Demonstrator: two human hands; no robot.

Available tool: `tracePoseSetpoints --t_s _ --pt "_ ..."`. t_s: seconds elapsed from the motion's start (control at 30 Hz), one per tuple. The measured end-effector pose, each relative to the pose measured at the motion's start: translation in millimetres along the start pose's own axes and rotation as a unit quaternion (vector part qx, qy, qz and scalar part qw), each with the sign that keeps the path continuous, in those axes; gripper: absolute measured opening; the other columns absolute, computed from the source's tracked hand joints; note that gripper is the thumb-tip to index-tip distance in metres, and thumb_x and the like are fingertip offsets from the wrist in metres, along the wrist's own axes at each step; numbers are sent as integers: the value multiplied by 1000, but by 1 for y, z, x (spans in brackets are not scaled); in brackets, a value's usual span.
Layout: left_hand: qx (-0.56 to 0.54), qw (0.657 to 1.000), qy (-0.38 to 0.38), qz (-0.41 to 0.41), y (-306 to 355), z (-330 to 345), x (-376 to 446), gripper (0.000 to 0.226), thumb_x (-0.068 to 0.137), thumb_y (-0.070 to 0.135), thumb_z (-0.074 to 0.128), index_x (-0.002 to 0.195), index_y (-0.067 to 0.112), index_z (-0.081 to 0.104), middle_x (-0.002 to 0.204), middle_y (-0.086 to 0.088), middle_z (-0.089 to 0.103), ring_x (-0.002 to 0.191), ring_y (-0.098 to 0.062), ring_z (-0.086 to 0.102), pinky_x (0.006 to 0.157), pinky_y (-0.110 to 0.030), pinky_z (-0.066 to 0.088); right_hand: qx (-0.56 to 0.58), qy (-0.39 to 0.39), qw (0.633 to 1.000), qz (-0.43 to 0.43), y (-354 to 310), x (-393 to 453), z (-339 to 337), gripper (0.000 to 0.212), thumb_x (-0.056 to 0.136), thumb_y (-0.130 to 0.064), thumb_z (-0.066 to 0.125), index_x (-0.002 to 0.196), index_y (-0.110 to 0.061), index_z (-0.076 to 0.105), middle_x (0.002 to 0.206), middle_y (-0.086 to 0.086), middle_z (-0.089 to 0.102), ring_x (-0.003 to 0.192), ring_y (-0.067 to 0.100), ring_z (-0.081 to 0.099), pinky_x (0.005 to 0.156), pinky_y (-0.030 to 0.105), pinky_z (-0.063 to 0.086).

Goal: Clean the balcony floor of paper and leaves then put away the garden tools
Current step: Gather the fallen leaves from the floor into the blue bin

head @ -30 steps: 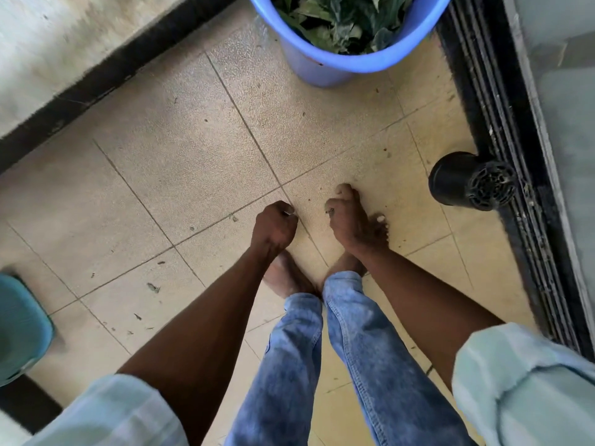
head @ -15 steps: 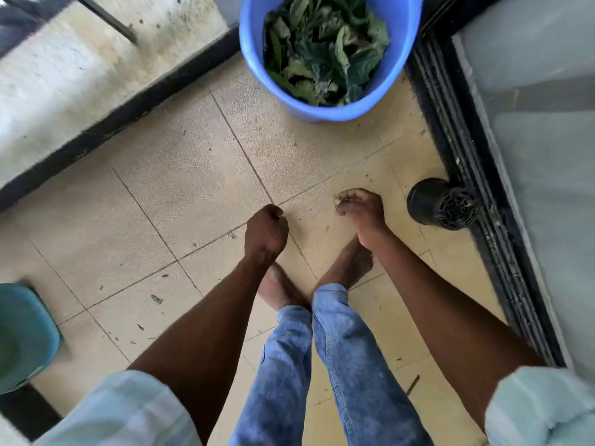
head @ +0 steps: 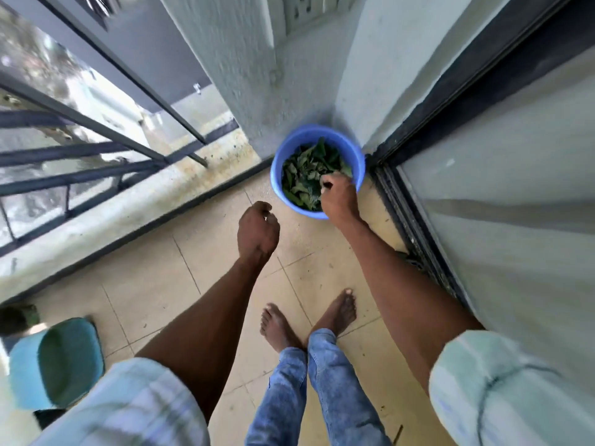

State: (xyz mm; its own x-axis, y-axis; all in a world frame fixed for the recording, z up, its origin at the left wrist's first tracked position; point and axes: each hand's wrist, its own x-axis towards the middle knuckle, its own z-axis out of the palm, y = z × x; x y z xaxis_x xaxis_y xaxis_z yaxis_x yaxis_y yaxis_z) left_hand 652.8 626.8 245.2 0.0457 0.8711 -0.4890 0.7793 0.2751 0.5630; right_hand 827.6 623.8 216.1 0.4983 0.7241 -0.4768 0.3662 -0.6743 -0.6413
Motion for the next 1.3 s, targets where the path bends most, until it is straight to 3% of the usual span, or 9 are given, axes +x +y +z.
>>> tracePoseSetpoints --t_s 0.17,0.37,0.53,0.63,0.73,0.83,0.97,1.17,1.3 --pt "42 998 -44 -12 64 -59 -60 37 88 14 49 123 7 60 123 -12 64 114 -30 57 95 -34 45 -21 -29 999 3 -38 -94 -70 34 85 5 50 114 -2 66 119 19 64 112 32 57 89 29 40" --pt "131 981 -143 15 144 -119 -163 39 88 17 54 126 10 60 131 -12 60 123 -29 52 97 -31 41 -42 -59 994 79 -80 -226 -163 46 87 0 43 131 -6 56 132 15 57 123 31 52 98 33 42" --pt "206 958 -188 73 193 -145 -228 39 90 19 54 128 11 57 135 -13 55 126 -30 48 99 -31 38 -40 -67 991 107 -101 -303 -211 50 88 -5 45 138 -7 48 140 14 51 131 28 46 105 32 36" --pt "265 930 -219 128 209 -151 -251 34 88 18 55 121 10 58 130 -15 58 122 -33 51 97 -33 40 -24 -30 990 135 -105 -329 -231 51 86 -8 48 137 -7 49 139 15 52 130 28 47 106 33 38" --pt "323 890 -260 189 224 -152 -269 36 86 21 53 119 7 57 127 -17 59 120 -34 52 95 -35 43 -23 -9 987 158 -101 -350 -249 51 85 -10 49 136 -8 51 137 14 55 127 29 50 103 32 42" --pt "370 840 -303 257 236 -144 -275 60 69 34 39 119 6 57 124 -19 61 117 -34 55 95 -36 46 -22 23 982 187 -92 -367 -261 49 87 -12 51 136 -11 52 137 14 55 127 29 51 102 32 42" --pt "435 761 -324 356 250 -132 -289 42 87 22 50 124 4 55 126 -22 60 119 -35 55 96 -34 43 4 80 964 253 -81 -396 -261 33 86 -13 50 116 -9 63 122 14 64 116 31 59 92 30 47" --pt "496 644 -360 459 234 -128 -310 40 89 23 53 126 10 53 132 -19 57 125 -33 50 100 -34 44 100 220 899 367 -92 -455 -200 42 84 -12 53 125 -10 57 128 13 59 120 31 55 100 36 46" --pt "547 557 -376 499 192 -138 -327 44 88 24 52 130 11 50 136 -15 55 126 -32 50 102 -36 43 140 220 875 408 -104 -490 -139 47 88 -21 57 133 -8 49 135 14 54 126 30 51 103 38 43"
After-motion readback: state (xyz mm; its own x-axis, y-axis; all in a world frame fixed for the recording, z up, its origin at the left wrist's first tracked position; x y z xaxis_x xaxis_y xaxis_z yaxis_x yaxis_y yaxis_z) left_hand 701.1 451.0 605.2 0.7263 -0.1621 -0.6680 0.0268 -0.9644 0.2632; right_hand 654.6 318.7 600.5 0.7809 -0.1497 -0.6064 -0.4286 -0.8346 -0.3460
